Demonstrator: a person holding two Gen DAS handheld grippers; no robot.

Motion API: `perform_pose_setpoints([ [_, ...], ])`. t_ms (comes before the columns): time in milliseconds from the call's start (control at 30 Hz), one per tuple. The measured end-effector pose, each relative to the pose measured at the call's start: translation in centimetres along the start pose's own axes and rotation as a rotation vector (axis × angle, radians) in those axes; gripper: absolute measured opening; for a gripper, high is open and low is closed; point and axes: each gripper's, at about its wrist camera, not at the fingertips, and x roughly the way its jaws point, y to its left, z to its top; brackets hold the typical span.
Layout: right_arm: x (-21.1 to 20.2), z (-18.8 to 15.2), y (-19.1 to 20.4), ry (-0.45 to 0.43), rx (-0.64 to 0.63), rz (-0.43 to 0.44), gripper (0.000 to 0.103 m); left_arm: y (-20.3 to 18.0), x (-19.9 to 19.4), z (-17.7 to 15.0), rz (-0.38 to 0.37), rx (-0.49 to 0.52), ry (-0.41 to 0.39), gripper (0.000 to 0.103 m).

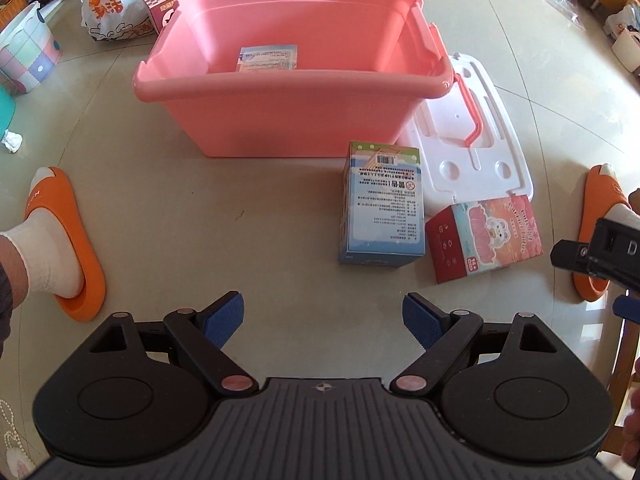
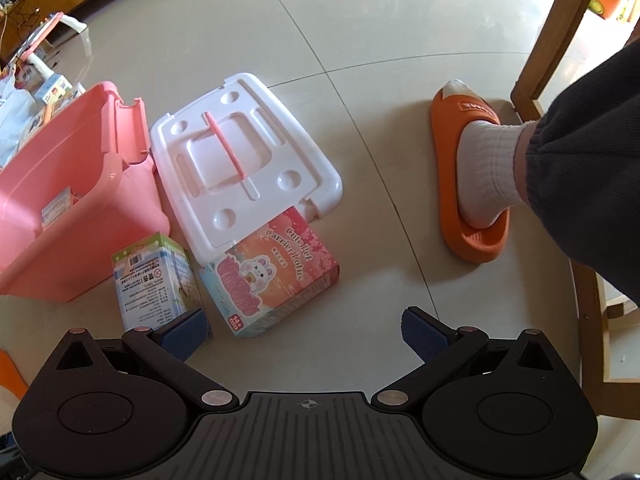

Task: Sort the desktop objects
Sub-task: 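Withdraw the left gripper and move the right gripper toward the pink box, then grasp the pink Cute Pet Carrier Lotus box with the right gripper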

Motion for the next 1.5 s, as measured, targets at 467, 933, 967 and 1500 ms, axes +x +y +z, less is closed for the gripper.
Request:
perform_pose_setpoints([
  [467, 0.8, 1.9, -1.8, -0.034, 0.138, 0.023, 0.103, -0.2, 2.3, 0.8, 0.014, -0.038, 0.060, 0.089],
  [933, 4.6, 2.5, 0.1, -0.015, 0.208, 0.033, 0.103, 0.4, 5.4, 1.5, 0.025, -0.093, 0.130, 0.091],
  [967, 5.0, 2.5, 0.2, -0.010, 0.221, 0.032, 0.103, 0.4, 5.7, 1.5, 0.023, -0.096, 0.135, 0.091],
  [1500, 11.8, 0.9, 2.5, 0.112, 0.346, -0.064, 0.102, 1.3, 8.3, 1.5, 0.031, -0.126, 0.192, 0.091],
])
